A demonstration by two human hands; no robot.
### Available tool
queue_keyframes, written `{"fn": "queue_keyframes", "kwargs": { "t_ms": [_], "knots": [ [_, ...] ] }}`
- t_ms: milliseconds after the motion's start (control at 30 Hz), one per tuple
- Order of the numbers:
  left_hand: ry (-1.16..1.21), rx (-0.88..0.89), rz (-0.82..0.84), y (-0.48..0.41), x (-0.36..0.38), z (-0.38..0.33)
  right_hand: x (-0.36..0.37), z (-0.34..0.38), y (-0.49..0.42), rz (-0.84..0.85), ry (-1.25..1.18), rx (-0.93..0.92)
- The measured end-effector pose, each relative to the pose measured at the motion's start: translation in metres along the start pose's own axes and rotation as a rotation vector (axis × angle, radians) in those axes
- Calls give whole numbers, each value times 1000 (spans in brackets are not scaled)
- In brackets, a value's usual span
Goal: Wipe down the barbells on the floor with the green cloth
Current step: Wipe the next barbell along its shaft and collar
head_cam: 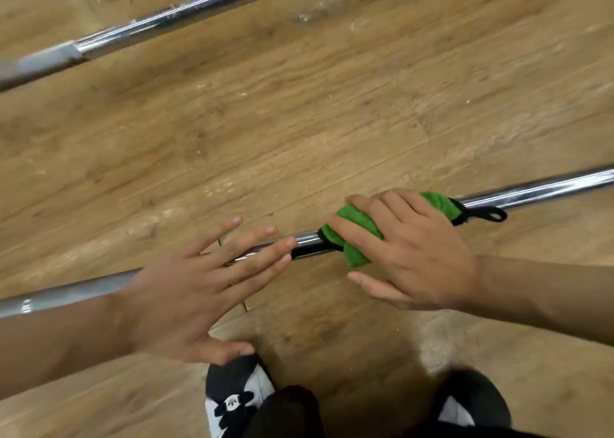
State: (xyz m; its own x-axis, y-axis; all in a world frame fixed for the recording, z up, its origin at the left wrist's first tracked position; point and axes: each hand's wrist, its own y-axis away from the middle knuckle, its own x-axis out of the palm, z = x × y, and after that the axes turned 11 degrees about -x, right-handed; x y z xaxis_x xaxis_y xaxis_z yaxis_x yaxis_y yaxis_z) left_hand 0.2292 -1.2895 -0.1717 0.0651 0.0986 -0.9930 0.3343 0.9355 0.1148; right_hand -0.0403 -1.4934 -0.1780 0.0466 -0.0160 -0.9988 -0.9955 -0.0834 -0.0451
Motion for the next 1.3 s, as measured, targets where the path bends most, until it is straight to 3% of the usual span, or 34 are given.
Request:
{"fn": "queue_keyframes", "kwargs": {
  "t_ms": [267, 500, 633, 767, 933, 1100, 1300],
  "knots": [
    [64, 13, -24, -7, -1, 12, -2, 10, -11, 42, 4, 56],
    [216, -49, -13, -11, -10, 17, 13, 28, -30, -98, 0, 100],
    [135, -9, -6, -9, -6, 18, 13, 34, -40, -141, -42, 145],
    [235, -52, 22, -13, -8, 18, 13, 19, -34, -179, -40, 110],
    [168, -46, 23, -12, -6, 18, 21, -21, 29, -267, -11, 257],
    [127, -64, 22, -14, -8, 16, 19, -3, 24, -314, -110, 596],
    [129, -78, 15, -15, -9, 15, 8, 34, -38, -253, -189, 332]
  ]
}}
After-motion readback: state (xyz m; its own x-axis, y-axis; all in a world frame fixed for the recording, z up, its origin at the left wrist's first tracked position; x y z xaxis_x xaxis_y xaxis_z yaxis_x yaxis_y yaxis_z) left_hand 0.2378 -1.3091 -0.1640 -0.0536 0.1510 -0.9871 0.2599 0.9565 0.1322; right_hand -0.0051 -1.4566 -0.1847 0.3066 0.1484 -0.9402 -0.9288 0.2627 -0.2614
